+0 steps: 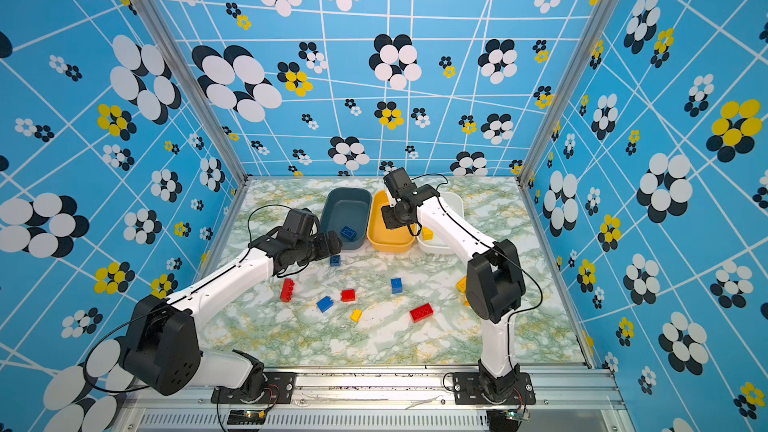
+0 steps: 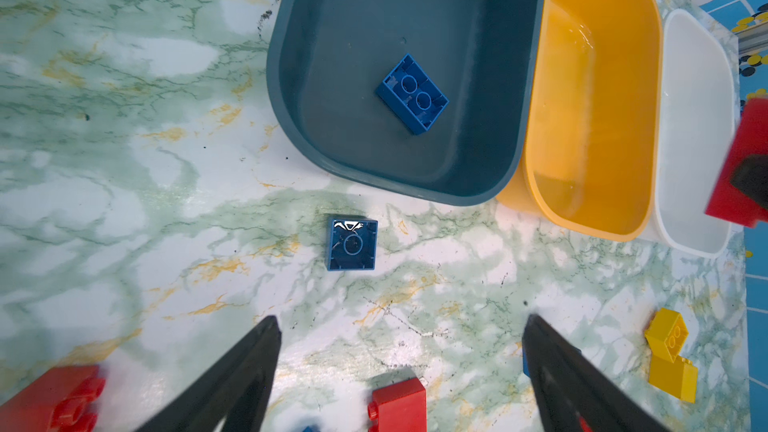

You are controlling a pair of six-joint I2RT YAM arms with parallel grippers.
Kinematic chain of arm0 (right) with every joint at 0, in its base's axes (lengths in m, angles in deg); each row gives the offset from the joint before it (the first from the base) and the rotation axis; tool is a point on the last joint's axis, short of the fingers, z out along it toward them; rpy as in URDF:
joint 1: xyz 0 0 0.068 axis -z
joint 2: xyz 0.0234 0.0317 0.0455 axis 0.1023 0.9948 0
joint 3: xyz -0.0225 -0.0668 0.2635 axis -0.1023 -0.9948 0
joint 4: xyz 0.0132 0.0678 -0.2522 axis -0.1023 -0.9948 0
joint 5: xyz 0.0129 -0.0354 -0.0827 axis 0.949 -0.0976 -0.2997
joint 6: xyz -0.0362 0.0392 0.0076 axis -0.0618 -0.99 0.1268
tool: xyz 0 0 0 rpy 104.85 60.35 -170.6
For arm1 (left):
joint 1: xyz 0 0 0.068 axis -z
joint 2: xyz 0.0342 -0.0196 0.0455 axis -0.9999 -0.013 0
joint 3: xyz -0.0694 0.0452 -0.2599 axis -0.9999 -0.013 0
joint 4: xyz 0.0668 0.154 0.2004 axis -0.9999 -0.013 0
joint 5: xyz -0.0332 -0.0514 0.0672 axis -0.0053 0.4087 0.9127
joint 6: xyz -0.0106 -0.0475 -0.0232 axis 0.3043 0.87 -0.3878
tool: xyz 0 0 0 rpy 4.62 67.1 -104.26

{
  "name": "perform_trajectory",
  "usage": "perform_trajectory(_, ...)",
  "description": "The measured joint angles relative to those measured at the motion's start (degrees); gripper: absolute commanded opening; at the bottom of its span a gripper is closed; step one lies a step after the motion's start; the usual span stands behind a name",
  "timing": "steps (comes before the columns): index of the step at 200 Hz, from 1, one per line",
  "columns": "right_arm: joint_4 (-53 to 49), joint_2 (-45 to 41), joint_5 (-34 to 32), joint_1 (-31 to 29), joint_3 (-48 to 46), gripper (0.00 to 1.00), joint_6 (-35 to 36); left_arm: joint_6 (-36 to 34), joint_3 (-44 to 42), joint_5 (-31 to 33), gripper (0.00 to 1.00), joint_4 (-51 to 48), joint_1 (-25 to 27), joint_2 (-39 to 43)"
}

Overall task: Sort the legos into containers by color
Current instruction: 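Carry the red brick with the right gripper and drop it into the yellow bin, then move the left gripper over a red brick while the right withdraws from the yellow bin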

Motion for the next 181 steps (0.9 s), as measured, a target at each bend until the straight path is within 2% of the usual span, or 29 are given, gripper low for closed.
perform_trajectory(48,-2.89,12.22,-0.2,1.49,10.95,0.23,-0.31,0.31,-1.27,0.0,0.93,0.13,0.0,1.16)
perform_trajectory(94,-5.57,18.01,-0.24,1.84,14.86,0.27,-1.53,0.26,-1.27,0.02,0.93,-0.46,0.0,1.95)
perform_trajectory(145,-7.39,20.0,-0.28,1.84,16.98,0.48,-2.1,0.26,-2.32,0.22,0.94,-1.29,-0.57,3.65)
perform_trajectory(181,-8.04,20.04,-0.35,1.84,17.38,0.51,-2.58,0.26,-2.97,0.26,0.94,-1.86,-2.03,4.17)
